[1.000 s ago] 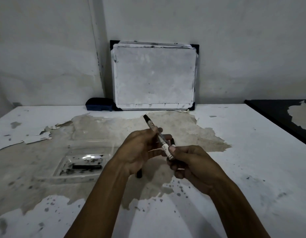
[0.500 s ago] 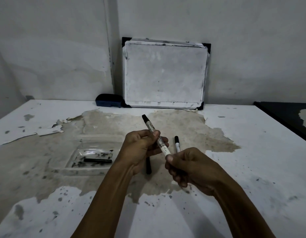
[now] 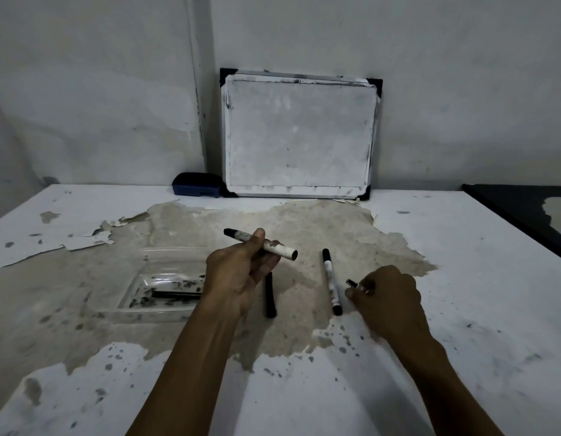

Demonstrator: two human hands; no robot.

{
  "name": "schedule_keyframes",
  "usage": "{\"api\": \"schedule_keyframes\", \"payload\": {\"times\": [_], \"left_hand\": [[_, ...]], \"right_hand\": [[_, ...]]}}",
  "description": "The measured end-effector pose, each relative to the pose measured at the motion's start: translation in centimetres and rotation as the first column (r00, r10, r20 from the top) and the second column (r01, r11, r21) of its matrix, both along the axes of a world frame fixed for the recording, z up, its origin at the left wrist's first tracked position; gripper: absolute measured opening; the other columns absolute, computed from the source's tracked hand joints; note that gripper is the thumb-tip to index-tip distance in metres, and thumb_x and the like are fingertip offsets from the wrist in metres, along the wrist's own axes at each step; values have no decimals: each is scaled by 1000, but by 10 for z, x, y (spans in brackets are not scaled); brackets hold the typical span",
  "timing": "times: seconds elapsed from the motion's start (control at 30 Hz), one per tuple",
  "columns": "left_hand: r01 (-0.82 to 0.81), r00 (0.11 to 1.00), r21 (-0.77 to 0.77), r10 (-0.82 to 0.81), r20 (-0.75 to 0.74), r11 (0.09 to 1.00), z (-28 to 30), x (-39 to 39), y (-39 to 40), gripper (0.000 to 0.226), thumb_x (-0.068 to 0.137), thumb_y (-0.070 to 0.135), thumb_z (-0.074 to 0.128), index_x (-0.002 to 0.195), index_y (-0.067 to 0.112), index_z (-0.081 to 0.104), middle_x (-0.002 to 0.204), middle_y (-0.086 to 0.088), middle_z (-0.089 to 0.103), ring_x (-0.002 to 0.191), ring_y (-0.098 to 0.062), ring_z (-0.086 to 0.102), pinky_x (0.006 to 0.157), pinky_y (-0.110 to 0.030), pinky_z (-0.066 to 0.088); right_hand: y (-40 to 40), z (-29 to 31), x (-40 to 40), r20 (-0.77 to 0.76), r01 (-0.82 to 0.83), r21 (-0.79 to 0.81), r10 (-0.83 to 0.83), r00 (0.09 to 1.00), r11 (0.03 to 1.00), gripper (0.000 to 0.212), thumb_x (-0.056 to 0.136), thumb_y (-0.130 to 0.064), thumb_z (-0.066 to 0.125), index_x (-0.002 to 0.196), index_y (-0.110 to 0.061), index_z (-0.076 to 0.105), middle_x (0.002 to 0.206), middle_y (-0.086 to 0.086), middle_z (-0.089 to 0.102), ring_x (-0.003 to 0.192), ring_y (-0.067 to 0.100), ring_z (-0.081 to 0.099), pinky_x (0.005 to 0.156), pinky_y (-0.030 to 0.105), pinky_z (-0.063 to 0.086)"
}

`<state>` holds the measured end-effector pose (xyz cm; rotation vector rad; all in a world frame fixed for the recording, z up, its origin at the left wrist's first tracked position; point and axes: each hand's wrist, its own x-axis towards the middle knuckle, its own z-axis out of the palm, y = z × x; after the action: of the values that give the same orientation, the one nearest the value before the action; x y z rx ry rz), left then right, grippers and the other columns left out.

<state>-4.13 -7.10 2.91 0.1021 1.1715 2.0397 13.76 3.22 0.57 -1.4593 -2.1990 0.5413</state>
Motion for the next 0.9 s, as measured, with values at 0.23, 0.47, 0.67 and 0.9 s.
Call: {"api": "schedule_keyframes", "payload": {"times": [0.23,0.47,0.67,0.9], "left_hand": [[51,988,-53,-58,-144,997,-5,7,7,16,89,6,68,76,-3,68,74,-17,76,70,-24,75,61,-27,62],[23,930,-178,-87,-357,984,-9,13,14,10,88,5,69,82,-3,68,77,-17,73,65,-22,75,59,-27,61],[44,912,-175,-111,-396,984,-10,15,27,9,89,2,67,92,-7,66,87,-26,71,77,-34,74,64,-32,64],[-120,616,-442,-282,-736,889,-35,14,41,24,75,18,81,86,20,59,76,-11,74,68,-27,74,66,-47,62]], "right_hand": [[9,-14,4,-1,37,-19,-37,999,999,30,72,-30,81,77,-3,70,72,13,68,60,21,58,57,28,47],[8,-16,6,-17,30,-51,-31,999,998,38,73,-33,80,93,-3,69,86,12,68,67,19,55,62,27,43],[8,-21,7,-43,16,-74,-19,999,997,52,78,-41,74,119,-13,59,112,12,66,103,25,62,76,24,38],[7,-26,8,-83,10,-57,-15,996,998,51,79,-45,70,120,-16,59,111,10,67,98,21,63,74,23,37]]}}
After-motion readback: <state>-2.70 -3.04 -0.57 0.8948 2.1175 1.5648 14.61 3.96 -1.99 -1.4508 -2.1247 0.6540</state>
